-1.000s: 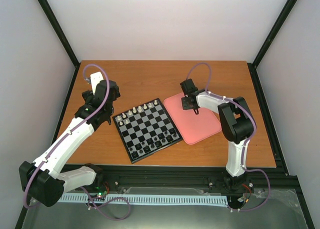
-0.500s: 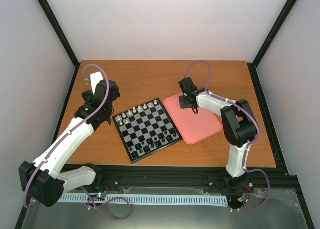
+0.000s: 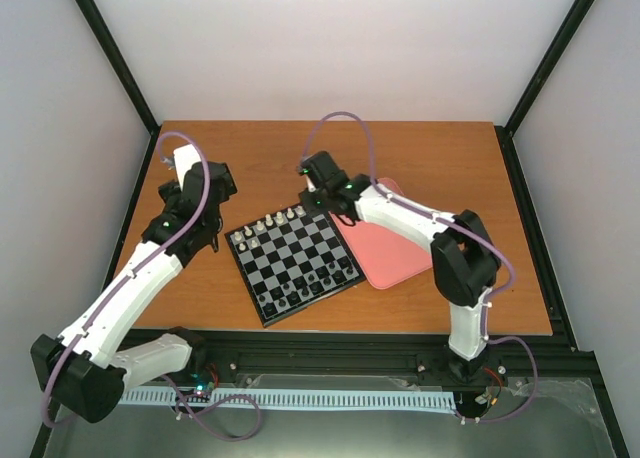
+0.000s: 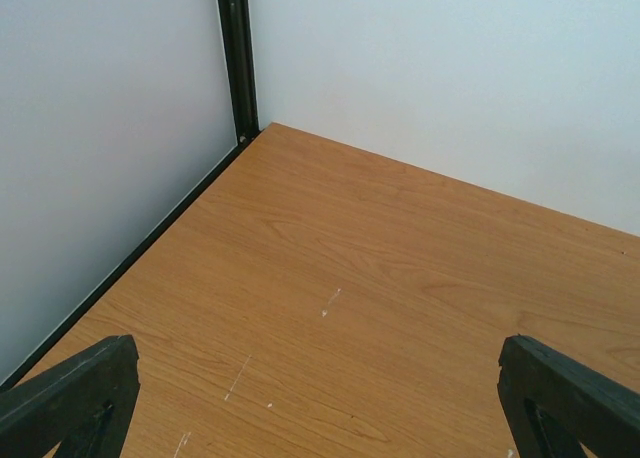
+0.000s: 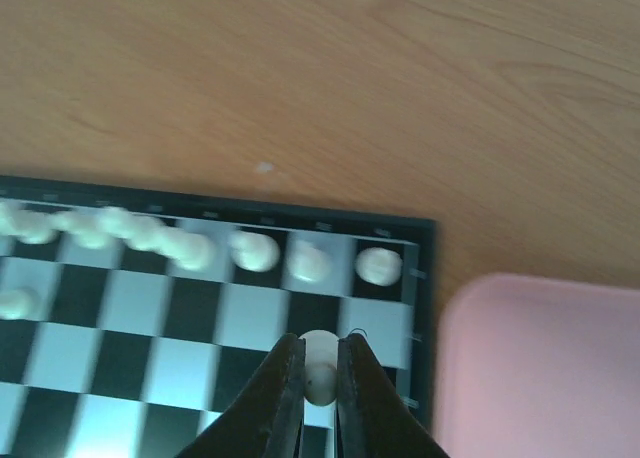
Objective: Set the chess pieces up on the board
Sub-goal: Place the chess piece on the chessboard.
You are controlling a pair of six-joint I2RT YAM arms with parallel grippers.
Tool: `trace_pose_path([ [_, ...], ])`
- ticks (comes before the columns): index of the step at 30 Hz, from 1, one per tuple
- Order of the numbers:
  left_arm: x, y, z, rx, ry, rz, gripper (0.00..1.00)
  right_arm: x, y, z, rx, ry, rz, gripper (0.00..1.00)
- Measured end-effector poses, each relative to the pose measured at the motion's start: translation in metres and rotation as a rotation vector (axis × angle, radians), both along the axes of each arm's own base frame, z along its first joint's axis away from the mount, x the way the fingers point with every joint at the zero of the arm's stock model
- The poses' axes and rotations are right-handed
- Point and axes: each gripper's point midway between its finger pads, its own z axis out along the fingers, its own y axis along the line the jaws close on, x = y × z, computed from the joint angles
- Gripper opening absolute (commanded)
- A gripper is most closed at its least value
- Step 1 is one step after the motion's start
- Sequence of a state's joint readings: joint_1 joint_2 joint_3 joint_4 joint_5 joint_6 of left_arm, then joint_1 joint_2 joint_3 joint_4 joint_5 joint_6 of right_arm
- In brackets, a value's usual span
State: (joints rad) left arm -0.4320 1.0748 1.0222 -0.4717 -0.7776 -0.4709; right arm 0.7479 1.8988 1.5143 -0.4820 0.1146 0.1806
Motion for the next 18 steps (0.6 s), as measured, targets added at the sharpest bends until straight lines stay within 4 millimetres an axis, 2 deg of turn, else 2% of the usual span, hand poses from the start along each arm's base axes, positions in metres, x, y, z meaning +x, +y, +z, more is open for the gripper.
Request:
trace_pose_path([
  [1,-0.001,0.000,0.001,-0.002,-0.005,0.000,1.00,-0.005,0.019,0.001,0.011,-0.001,0.042,0.08],
  [2,-0.002,0.001,0.003,-0.005,-0.009,0.000,1.00,-0.007,0.025,0.001,0.015,0.001,0.056,0.08],
  [4,-0.005,0.002,0.008,-0.012,-0.024,0.000,1.00,-0.017,0.049,-0.005,0.014,0.016,0.114,0.08],
  [10,-0.012,0.006,0.020,-0.032,-0.066,0.003,1.00,-0.037,0.104,-0.036,-0.016,0.075,0.239,0.09],
  [14,-0.014,0.007,0.022,-0.033,-0.072,0.006,1.00,-0.051,0.123,-0.055,-0.042,0.120,0.293,0.09],
  [18,-0.014,0.007,0.022,-0.032,-0.072,0.008,1.00,-0.057,0.131,-0.063,-0.049,0.143,0.318,0.09],
])
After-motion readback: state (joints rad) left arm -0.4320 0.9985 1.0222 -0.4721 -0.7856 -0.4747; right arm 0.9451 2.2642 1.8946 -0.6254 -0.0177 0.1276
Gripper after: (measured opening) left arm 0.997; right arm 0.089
